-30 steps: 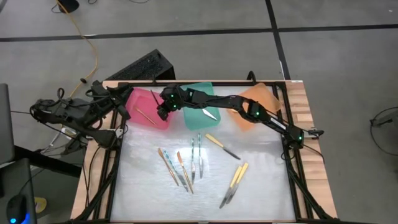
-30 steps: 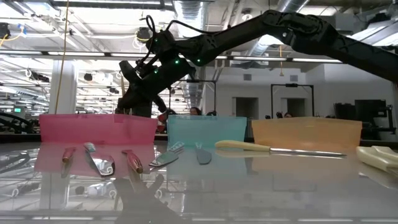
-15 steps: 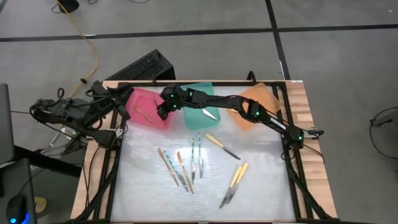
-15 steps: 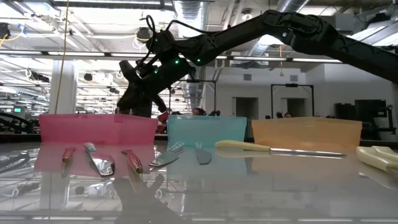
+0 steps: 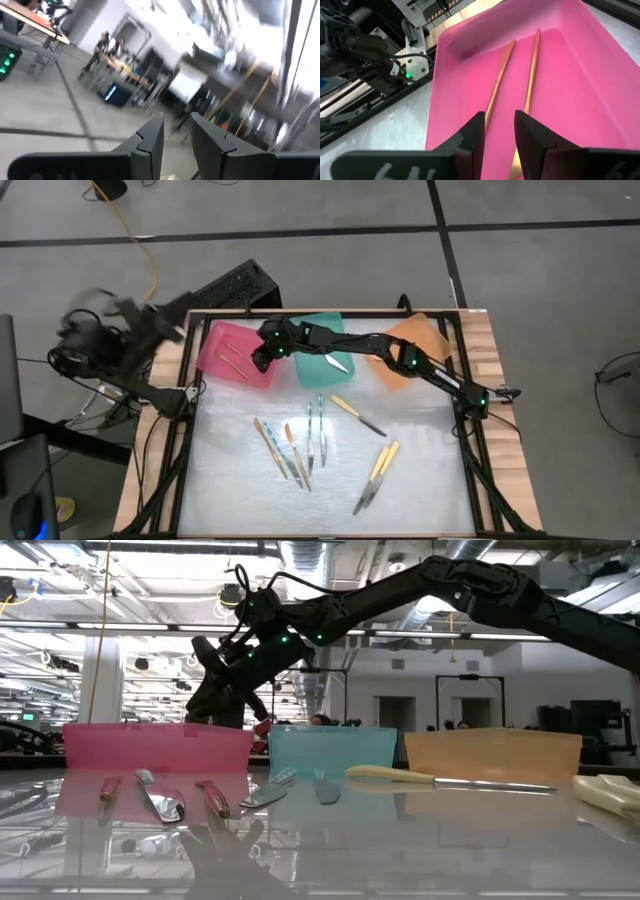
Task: Sort silverware by color (type)
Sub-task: Put the white and blue knife into the green bin
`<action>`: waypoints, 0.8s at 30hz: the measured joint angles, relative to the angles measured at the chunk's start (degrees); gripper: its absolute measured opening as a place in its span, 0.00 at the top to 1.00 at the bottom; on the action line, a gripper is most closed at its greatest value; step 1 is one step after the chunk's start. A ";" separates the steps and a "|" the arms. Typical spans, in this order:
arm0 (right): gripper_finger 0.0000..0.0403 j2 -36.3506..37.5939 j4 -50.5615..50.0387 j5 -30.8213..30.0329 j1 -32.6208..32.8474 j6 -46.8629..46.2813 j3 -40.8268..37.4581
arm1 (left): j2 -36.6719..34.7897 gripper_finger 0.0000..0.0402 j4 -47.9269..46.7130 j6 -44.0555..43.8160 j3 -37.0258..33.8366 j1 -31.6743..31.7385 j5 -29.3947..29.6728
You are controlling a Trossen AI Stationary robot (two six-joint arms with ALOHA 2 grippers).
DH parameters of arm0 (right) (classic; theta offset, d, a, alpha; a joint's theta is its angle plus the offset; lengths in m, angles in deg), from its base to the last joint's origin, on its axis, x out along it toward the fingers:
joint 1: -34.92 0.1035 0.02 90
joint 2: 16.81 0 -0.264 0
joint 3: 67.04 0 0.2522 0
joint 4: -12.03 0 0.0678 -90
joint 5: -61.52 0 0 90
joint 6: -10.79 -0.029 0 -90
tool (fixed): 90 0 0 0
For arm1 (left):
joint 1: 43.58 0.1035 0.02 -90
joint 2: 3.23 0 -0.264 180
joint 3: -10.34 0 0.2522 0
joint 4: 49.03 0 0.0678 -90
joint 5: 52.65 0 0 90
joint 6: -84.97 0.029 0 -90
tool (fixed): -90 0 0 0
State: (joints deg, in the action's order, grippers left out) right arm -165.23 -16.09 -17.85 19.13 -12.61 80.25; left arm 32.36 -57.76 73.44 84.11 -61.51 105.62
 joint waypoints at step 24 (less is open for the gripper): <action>0.72 0.07 0.55 5.84 3.04 -2.27 0.00 | 2.55 0.80 32.76 13.82 2.47 -0.31 -8.60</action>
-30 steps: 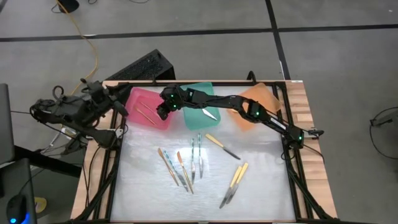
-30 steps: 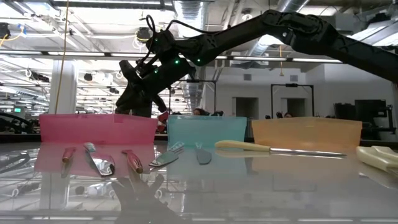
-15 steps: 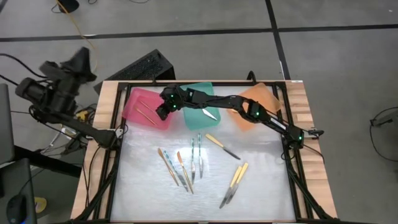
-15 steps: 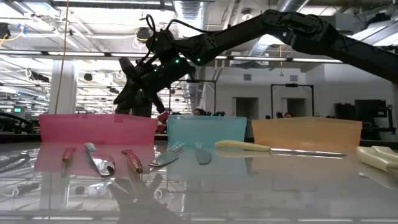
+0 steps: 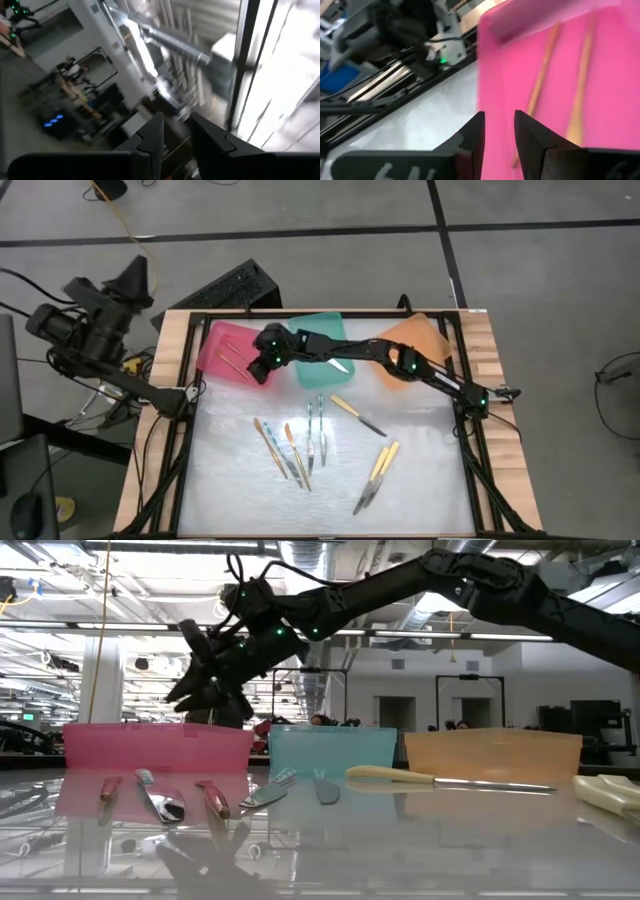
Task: Sort silverware by color (type)
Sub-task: Put the white and blue knife into the green bin
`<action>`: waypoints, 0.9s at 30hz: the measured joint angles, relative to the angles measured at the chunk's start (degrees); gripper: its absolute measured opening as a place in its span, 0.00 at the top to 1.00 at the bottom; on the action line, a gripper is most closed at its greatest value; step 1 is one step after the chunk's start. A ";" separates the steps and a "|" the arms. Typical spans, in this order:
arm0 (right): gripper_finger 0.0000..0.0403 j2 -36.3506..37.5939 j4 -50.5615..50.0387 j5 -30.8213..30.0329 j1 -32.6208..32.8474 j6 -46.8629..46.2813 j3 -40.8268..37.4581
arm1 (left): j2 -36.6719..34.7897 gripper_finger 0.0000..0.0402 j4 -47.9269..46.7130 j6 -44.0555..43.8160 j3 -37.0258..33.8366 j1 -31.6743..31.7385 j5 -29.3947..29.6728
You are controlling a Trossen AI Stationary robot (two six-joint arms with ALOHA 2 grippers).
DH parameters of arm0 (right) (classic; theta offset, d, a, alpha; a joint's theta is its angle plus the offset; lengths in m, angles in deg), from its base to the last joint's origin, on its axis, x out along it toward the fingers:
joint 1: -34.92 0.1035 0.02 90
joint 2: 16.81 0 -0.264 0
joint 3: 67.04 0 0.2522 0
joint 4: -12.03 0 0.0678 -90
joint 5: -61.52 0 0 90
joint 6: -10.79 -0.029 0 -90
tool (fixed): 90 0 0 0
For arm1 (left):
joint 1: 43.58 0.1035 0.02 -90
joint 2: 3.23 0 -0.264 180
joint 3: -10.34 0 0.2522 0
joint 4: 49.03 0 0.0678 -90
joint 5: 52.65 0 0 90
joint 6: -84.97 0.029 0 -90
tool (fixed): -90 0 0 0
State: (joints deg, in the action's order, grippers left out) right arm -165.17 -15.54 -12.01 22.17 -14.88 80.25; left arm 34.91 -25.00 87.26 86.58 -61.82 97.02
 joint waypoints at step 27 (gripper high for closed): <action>0.72 5.50 8.74 19.91 -1.67 -11.21 1.53 | -0.68 0.80 -10.09 -18.99 0.28 -6.20 -0.94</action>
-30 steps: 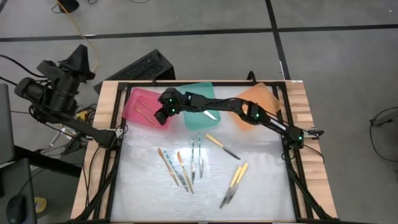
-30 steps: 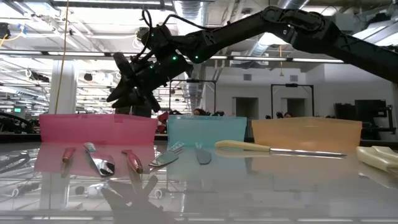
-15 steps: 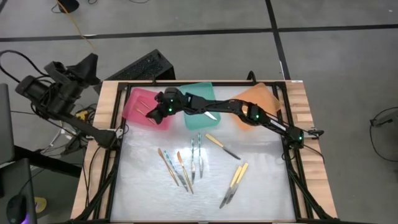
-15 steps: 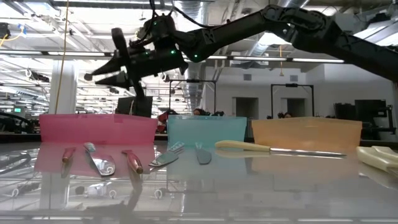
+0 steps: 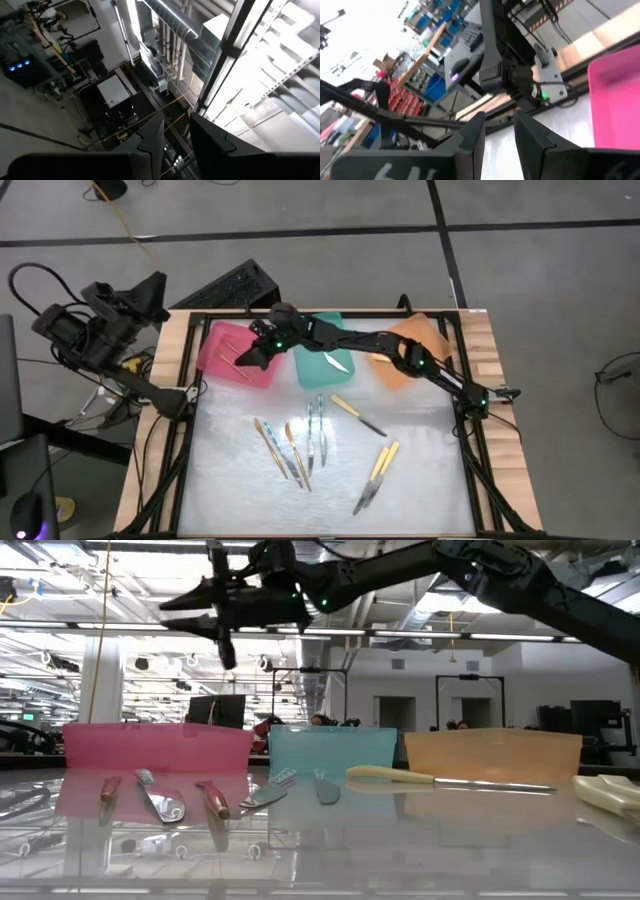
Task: Sort silverware by color (type)
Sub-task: Put the white and blue knife into the green bin
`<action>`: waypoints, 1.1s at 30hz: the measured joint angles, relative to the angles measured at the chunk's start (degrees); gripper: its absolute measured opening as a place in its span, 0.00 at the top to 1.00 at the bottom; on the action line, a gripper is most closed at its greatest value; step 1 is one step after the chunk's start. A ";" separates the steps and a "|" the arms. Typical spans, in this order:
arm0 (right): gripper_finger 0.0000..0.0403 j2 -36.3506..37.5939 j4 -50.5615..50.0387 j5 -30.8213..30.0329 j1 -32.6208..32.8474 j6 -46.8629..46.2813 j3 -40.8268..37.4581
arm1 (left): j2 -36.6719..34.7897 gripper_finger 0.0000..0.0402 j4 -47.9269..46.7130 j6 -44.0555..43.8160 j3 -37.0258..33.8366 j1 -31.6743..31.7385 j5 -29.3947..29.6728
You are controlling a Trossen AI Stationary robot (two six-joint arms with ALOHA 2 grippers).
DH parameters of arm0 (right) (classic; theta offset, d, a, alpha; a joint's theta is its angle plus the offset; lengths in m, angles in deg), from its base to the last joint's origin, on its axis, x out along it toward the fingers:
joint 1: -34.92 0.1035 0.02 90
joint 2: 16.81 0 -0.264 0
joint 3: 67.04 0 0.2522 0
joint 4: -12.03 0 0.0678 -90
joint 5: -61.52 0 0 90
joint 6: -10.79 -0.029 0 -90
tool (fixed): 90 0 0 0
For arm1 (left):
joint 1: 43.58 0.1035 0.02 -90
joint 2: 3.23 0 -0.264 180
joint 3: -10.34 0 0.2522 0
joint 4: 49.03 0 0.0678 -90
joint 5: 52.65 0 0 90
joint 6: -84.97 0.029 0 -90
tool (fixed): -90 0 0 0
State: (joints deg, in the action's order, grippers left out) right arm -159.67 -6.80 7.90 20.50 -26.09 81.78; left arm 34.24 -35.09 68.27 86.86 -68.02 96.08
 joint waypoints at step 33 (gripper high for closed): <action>0.72 8.88 -75.79 -25.22 9.61 13.70 -0.24 | -6.55 0.80 -14.59 24.48 0.02 -0.02 14.35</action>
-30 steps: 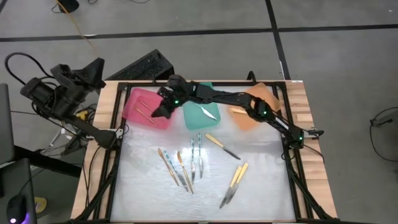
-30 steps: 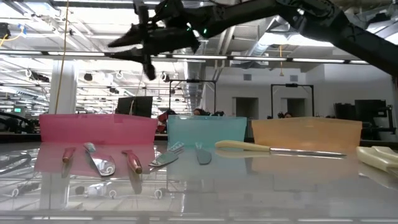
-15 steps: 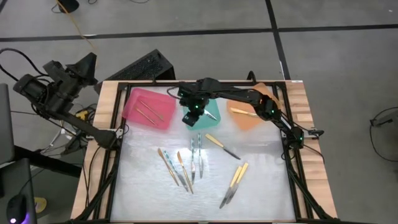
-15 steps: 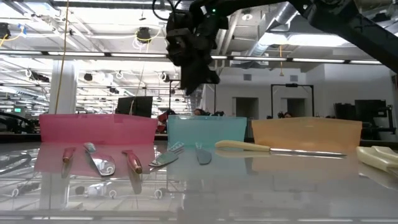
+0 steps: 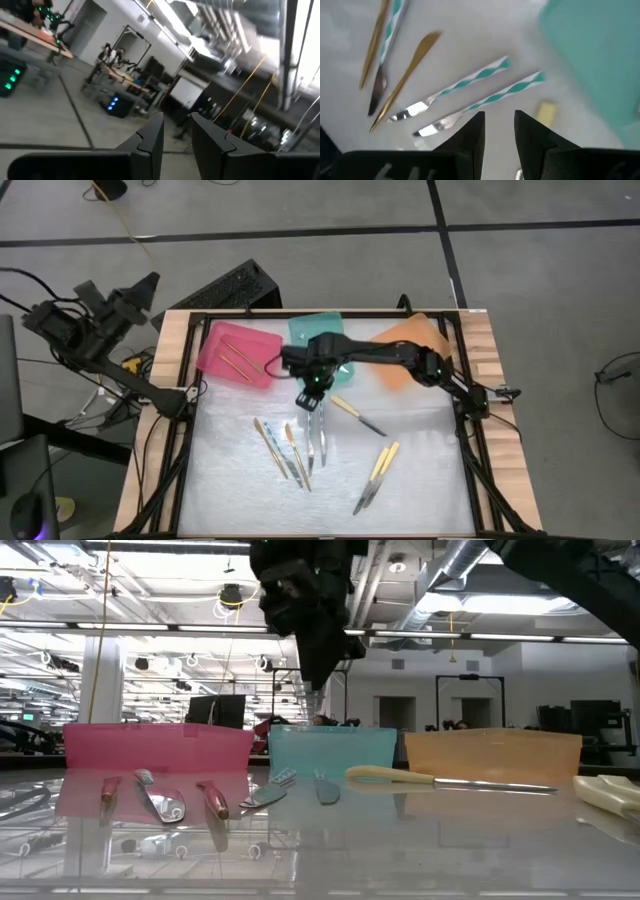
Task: Sort silverware by color (type)
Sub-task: Put the white and blue knife into the green bin
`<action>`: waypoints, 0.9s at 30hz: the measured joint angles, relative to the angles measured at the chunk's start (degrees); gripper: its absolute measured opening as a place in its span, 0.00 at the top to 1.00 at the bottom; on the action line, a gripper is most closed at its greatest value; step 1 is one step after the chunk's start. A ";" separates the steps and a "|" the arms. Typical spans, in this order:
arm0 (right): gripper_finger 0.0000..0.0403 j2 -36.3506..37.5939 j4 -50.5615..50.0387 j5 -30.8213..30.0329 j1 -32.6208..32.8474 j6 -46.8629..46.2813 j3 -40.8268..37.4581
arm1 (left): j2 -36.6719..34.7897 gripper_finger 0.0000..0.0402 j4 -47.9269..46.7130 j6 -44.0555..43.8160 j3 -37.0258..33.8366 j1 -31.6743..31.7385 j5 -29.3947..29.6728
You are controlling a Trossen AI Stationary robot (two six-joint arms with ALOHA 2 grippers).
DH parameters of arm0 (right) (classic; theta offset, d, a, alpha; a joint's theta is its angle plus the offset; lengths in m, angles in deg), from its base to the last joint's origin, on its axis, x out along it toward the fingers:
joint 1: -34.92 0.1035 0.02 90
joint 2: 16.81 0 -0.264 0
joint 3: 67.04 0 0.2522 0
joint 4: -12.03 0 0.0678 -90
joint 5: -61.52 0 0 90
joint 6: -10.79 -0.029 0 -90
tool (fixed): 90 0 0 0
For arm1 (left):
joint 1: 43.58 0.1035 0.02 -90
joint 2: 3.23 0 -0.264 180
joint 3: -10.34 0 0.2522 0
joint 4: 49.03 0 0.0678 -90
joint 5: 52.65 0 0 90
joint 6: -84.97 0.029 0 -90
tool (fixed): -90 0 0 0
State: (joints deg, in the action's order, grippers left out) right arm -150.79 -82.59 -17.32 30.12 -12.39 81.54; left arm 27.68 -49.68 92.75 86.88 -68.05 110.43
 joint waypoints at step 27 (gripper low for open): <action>0.72 27.85 -4.31 -25.68 13.58 -34.77 -26.85 | 0.04 0.80 -26.73 -14.50 0.00 0.00 0.83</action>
State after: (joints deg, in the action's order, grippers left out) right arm -122.94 -86.91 -43.00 43.69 -47.16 54.69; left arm 27.73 -76.41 78.24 86.88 -68.05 111.26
